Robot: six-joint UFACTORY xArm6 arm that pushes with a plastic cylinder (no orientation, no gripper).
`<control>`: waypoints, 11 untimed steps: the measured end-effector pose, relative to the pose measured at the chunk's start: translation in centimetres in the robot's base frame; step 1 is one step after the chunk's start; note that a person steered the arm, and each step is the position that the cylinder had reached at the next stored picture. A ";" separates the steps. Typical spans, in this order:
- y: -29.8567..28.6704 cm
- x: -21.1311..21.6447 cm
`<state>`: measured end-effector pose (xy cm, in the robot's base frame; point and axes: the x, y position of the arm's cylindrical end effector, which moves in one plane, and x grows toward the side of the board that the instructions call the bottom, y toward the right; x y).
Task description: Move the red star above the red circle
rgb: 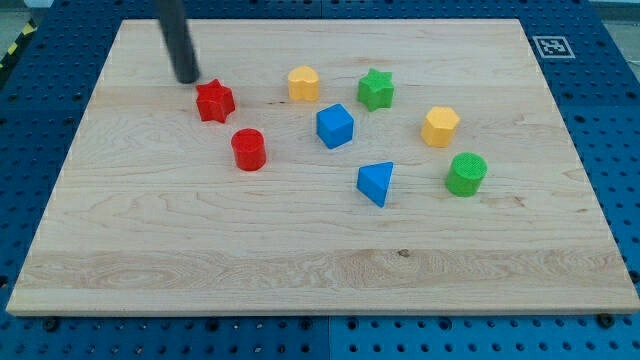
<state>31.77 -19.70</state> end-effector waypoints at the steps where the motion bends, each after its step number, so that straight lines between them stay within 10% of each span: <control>1: -0.1 4.0; 11: 4.2 3.3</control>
